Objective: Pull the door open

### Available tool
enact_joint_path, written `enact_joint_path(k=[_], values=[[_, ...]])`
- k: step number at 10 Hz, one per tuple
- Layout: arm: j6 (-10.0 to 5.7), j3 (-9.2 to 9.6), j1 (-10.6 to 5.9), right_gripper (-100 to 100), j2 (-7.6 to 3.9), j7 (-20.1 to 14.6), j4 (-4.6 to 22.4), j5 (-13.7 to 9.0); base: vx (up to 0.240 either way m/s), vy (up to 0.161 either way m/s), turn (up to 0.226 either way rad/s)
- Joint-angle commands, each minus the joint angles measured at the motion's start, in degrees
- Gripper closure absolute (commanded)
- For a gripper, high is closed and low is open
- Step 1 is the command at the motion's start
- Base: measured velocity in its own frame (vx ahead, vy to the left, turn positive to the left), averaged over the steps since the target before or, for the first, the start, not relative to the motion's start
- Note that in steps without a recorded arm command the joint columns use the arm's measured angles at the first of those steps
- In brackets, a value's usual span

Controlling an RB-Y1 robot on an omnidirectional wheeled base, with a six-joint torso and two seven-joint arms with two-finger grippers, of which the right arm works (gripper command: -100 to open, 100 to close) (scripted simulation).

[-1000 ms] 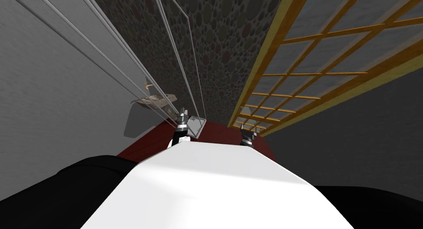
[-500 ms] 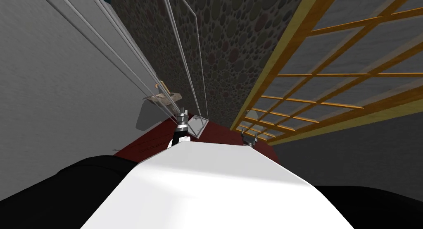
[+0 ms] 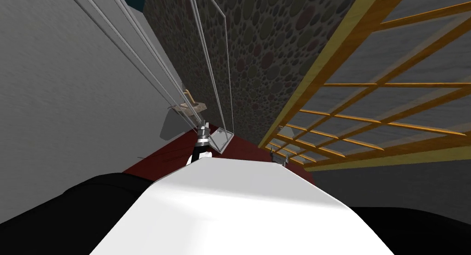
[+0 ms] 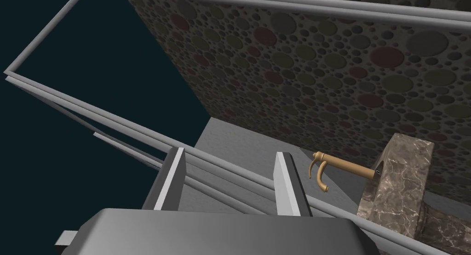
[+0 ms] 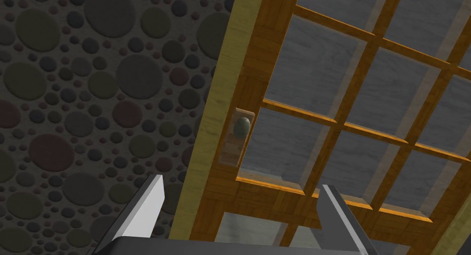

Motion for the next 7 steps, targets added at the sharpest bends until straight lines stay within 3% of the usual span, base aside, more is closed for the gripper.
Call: enact_joint_path(k=[1,4,7], values=[[-1.77,1.14,0.11,-100,-0.75,-2.9,2.3,-2.6,0.072,-0.061,0.166],[-4.82,3.1,0.31,-100,-2.3,-7.9,6.7,-7.3,0.065,-0.067,0.228],[-5.84,3.76,0.37,-100,-2.81,-9.9,8.1,-8.8,0.041,-0.035,0.086]])
